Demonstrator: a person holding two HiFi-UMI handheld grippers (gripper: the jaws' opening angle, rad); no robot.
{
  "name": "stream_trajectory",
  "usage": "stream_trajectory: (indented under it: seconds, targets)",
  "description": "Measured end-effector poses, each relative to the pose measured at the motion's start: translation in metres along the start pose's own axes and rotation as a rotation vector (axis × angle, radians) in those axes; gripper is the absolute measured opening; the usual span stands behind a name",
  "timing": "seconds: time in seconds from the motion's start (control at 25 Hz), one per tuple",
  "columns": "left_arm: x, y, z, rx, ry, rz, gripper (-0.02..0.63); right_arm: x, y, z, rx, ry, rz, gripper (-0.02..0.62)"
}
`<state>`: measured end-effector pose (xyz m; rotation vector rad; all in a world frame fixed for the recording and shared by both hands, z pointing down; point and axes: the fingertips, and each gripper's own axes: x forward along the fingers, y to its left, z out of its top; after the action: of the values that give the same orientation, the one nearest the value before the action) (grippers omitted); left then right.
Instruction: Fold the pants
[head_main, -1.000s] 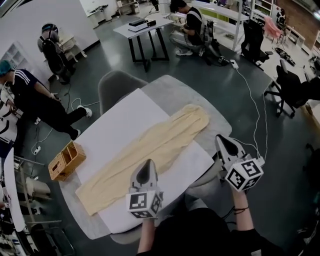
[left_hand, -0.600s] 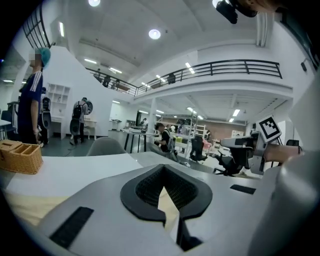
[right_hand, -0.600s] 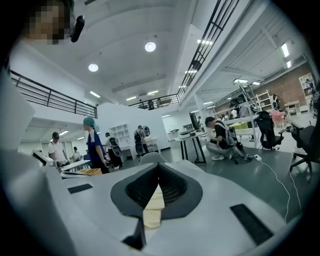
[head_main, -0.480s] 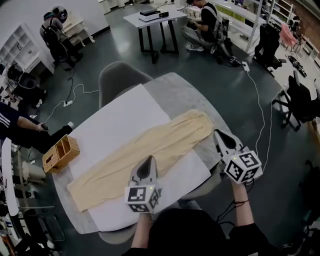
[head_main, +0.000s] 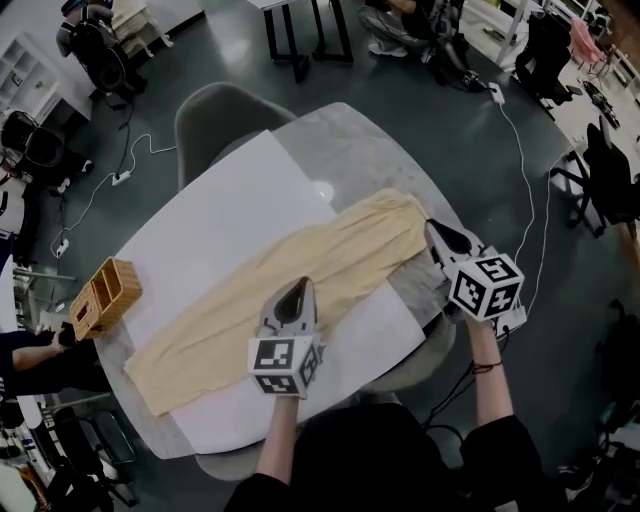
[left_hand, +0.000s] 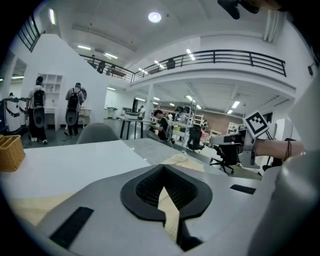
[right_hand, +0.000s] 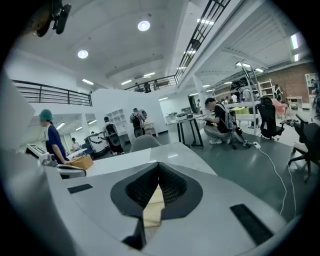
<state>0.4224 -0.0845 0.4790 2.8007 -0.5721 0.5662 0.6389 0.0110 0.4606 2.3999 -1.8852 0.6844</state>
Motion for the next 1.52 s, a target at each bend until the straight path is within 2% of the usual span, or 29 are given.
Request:
stream_trajectory:
  seconds: [0.16,0.4,0.6,0.8,0.96,1.28,1.52]
  targets:
    - [0.017,0.002,-0.012,-0.024,0.028,-0.003,0.008,0.022,-0.021,-0.019,0.0,0.077,-0.017,0.014]
    - [0.03,0.004,-0.022,-0.045,0.053,0.001,0.008,0.051,-0.048,-0.04,-0.079,0.203,-0.07,0.015]
    - [0.038,0.006,-0.03,-0.073,0.068,0.012,0.008,0.072,-0.058,-0.054,-0.091,0.284,-0.052,0.02]
    - [0.044,0.009,-0.036,-0.078,0.079,0.026,0.008,0.091,-0.066,-0.068,-0.053,0.333,-0.039,0.13]
    - [0.047,0.01,-0.04,-0.087,0.089,0.026,0.008,0.104,-0.077,-0.076,-0.055,0.361,-0.063,0.184]
    - [0.049,0.014,-0.046,-0.079,0.104,0.036,0.008,0.12,-0.091,-0.092,-0.012,0.413,-0.087,0.213]
    - [0.047,0.014,-0.048,-0.09,0.106,0.036,0.008,0.124,-0.092,-0.105,-0.053,0.467,-0.081,0.213]
